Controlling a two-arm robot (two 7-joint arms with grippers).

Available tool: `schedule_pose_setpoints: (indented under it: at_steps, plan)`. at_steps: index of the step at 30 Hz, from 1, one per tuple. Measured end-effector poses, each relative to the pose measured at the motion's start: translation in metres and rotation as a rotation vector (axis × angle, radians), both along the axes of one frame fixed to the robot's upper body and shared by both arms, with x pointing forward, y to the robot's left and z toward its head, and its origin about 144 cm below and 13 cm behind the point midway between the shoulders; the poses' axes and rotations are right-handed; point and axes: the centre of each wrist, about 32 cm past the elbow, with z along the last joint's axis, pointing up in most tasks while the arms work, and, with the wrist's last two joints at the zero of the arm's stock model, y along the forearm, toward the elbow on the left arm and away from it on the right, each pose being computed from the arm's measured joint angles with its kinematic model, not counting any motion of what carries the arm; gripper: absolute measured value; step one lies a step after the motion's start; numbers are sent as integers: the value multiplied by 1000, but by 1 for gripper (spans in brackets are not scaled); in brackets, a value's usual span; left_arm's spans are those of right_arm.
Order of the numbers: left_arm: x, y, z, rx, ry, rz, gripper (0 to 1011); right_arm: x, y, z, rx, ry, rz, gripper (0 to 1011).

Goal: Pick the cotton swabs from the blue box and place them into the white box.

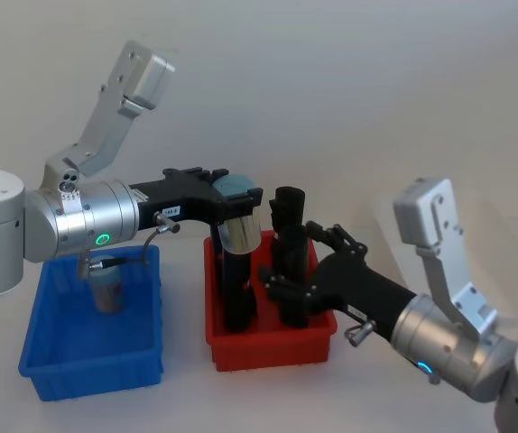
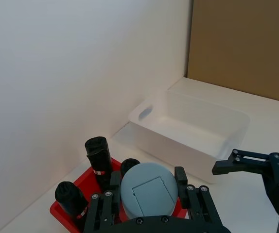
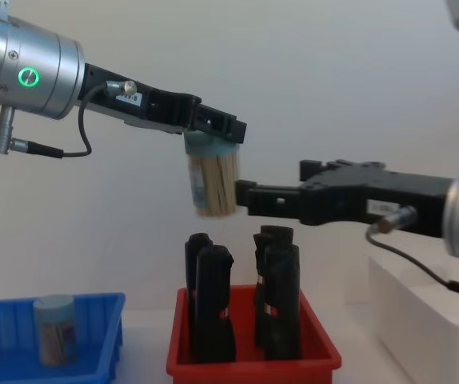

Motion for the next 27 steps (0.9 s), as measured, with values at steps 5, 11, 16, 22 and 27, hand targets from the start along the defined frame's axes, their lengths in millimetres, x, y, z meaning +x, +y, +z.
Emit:
schedule_pose_setpoints:
  at_steps: [5, 11, 16, 22, 27]
  plan:
    - [0, 0, 0, 0, 0, -1, 661, 12, 11, 5, -10, 20, 4, 1002]
    - [0, 0, 0, 0, -1, -1, 661, 22, 19, 9, -18, 40, -3, 1002]
    - [0, 0, 0, 0, -1, -2, 661, 30, 25, 12, -22, 56, -12, 1002]
    - [0, 0, 1, 0, -1, -2, 661, 38, 29, 12, -27, 73, -16, 1002]
    - [0, 0, 1, 0, -1, -2, 661, 45, 31, 13, -31, 84, -17, 1002]
